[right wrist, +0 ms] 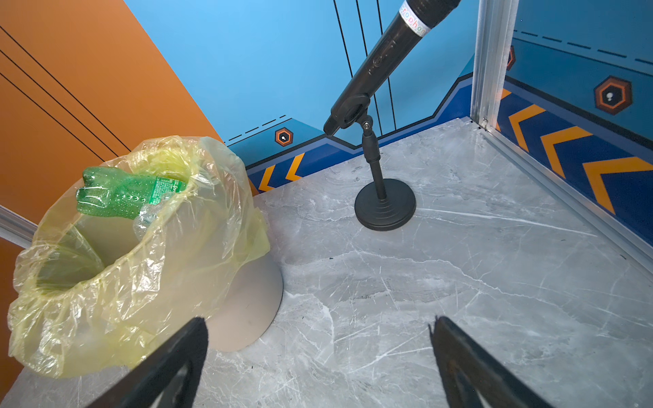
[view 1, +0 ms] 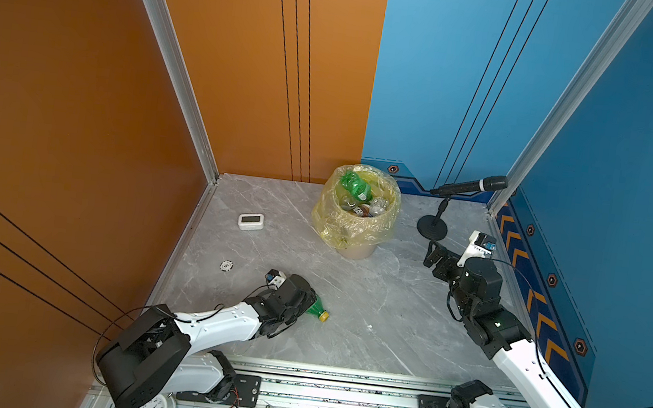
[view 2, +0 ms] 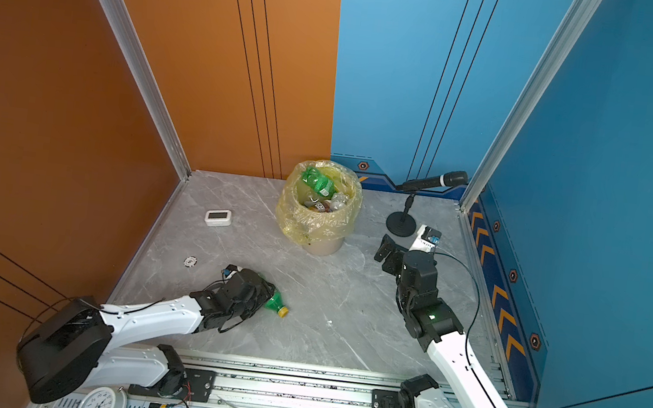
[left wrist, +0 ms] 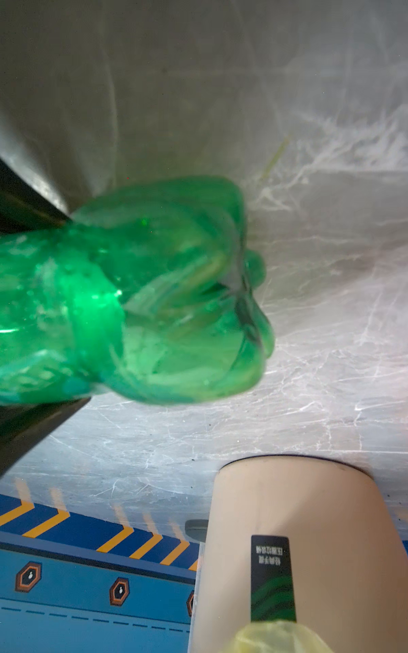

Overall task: Put the plastic bottles in the bin
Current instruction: 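Lift the green bottle with the left gripper and carry it over the bin, then lower the green bottle into the bin and open the left gripper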

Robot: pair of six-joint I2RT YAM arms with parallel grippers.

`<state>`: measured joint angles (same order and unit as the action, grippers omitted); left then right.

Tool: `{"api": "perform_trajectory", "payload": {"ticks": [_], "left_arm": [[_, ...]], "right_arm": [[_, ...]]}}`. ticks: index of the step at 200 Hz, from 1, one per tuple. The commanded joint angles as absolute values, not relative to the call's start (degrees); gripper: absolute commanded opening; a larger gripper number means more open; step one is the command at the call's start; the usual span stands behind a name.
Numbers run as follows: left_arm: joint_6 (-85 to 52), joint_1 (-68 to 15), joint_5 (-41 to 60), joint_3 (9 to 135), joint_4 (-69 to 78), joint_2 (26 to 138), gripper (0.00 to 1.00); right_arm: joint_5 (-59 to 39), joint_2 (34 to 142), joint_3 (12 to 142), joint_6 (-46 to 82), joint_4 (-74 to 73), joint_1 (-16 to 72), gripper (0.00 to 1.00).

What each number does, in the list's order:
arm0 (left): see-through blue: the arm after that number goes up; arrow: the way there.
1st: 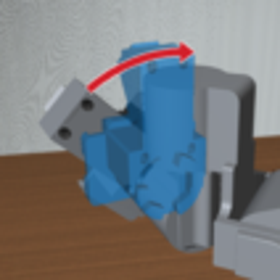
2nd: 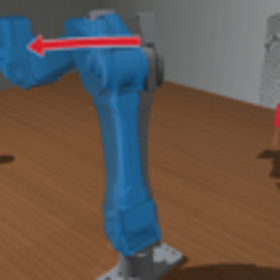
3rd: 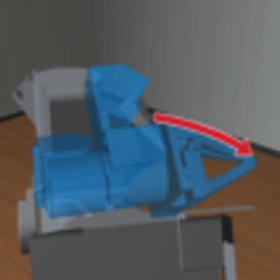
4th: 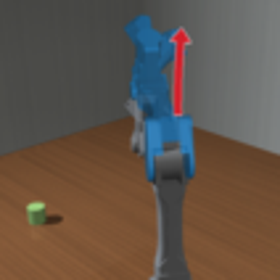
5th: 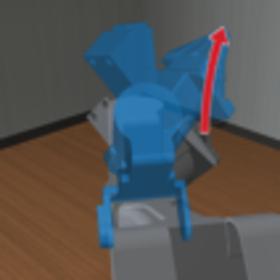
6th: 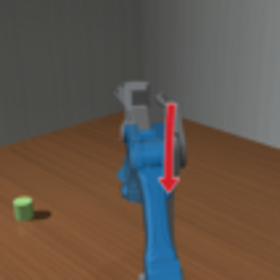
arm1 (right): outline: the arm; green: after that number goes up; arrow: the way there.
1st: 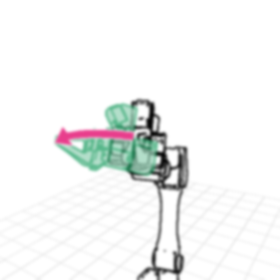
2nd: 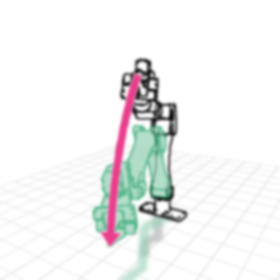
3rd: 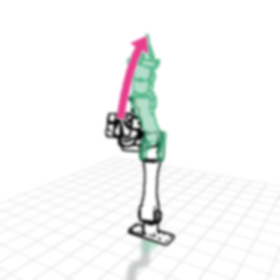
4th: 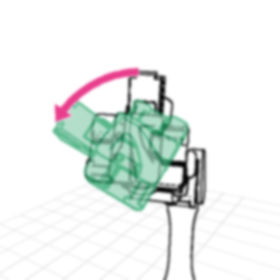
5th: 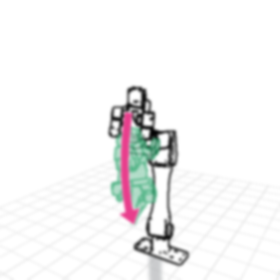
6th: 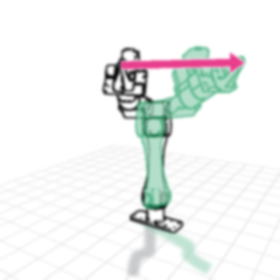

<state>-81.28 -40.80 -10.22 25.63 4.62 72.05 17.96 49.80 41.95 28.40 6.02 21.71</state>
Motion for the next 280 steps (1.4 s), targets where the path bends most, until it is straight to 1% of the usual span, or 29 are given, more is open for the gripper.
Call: {"api": "perform_trajectory", "payload": {"ticks": [1, 35, 61, 104, 143, 176, 198, 234, 253, 280], "left_arm": [[-74.91, -39.64, -8.96, 29.33, 3.00, 69.95, 0.63], [-59.61, -40.21, -10.36, 36.68, 1.38, 66.46, 0.63], [-48.70, -40.23, -7.55, 44.45, 0.57, 67.28, 0.63], [-37.67, -40.75, -5.21, 54.92, -2.29, 68.84, 0.61], [-27.86, -40.61, -3.08, 67.39, -6.41, 71.35, 0.62], [-18.85, -39.93, -2.29, 80.62, -13.09, 78.29, 0.62], [-13.23, -39.38, -2.12, 89.71, -15.47, 85.43, 0.62], [-4.40, -38.52, -5.69, 103.28, -20.68, 96.15, 0.62], [-1.39, -37.98, -7.64, 107.84, -22.59, 100.22, 0.62], [1.34, -37.52, -9.34, 111.67, -23.77, 103.27, 0.62]], "right_arm": [[16.97, 49.14, 41.00, 28.39, 7.03, 21.27, 1.00], [14.60, 48.21, 40.31, 27.79, 6.48, 21.10, 1.00], [9.99, 47.73, 39.17, 27.55, 4.33, 21.10, 1.00], [4.15, 46.38, 39.16, 26.21, 2.56, 21.75, 1.00], [5.00, 45.89, 39.46, 25.75, 3.49, 22.15, 1.00], [5.93, 45.70, 39.76, 25.75, 3.84, 22.16, 1.00], [6.73, 45.36, 39.90, 25.67, 4.28, 22.19, 1.00], [7.98, 44.21, 39.94, 25.58, 5.71, 22.06, 1.00], [8.65, 43.15, 39.82, 25.49, 6.32, 21.99, 1.00], [9.39, 42.19, 39.48, 25.49, 6.71, 21.88, 1.00]]}}
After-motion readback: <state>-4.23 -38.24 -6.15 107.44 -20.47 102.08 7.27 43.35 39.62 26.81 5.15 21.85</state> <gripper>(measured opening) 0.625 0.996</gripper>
